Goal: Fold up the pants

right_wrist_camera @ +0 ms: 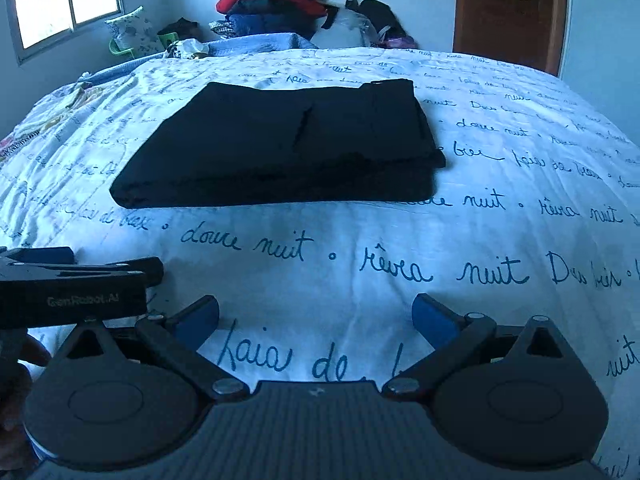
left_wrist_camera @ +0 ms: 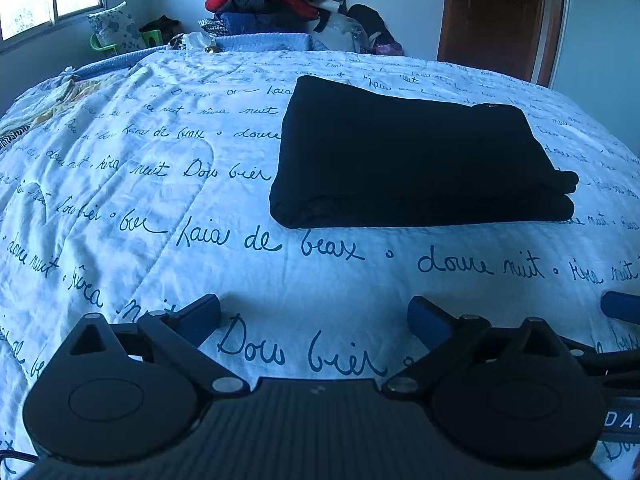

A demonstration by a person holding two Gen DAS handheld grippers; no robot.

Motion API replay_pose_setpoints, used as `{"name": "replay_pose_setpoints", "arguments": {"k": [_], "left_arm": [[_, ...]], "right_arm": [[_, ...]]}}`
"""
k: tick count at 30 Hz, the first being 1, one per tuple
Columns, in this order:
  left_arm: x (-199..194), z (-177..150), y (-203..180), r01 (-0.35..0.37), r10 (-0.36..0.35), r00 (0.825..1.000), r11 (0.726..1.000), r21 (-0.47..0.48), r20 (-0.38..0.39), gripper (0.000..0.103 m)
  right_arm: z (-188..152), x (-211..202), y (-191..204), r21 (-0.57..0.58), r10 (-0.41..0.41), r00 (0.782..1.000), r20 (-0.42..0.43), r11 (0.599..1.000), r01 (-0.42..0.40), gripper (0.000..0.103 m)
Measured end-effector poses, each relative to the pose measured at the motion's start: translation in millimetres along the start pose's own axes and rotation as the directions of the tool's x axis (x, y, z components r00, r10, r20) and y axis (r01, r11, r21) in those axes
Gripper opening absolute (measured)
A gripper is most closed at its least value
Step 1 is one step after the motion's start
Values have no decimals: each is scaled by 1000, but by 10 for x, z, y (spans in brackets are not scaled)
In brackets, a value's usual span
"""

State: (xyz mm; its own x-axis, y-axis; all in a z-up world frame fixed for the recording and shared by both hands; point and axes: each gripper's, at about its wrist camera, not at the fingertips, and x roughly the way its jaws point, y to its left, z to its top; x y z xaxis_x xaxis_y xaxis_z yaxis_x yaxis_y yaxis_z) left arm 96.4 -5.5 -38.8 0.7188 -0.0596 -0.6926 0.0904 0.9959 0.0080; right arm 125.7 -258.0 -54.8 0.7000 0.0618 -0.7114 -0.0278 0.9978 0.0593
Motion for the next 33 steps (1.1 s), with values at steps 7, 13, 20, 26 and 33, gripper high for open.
{"name": "replay_pose_setpoints", "arguments": {"k": [7, 13, 20, 26, 33], "left_arm": [[9, -46, -8, -4, 4, 1000, 1000, 7, 16, 103], [6, -79, 4, 0, 0, 1000, 1000, 1, 31, 103], [3, -110, -9, -7, 7, 999, 1000, 6, 46, 103], [7, -121, -11, -11, 11, 998, 1000, 4, 54, 103], [14, -140, -24, -18, 18, 998, 1000, 0, 65, 103]], "right_arm": [[-29, 20, 26, -25, -21, 1000, 9, 999, 21, 103], [-31, -8, 10, -24, -37, 999, 21, 999, 37, 103], [-61, 27, 2, -39, -56, 998, 20, 998, 56, 103], [-98, 37, 20, -50, -61, 998, 34, 997, 62, 103], [-121, 43, 8, -48, -52, 998, 47, 997, 55, 103]]}}
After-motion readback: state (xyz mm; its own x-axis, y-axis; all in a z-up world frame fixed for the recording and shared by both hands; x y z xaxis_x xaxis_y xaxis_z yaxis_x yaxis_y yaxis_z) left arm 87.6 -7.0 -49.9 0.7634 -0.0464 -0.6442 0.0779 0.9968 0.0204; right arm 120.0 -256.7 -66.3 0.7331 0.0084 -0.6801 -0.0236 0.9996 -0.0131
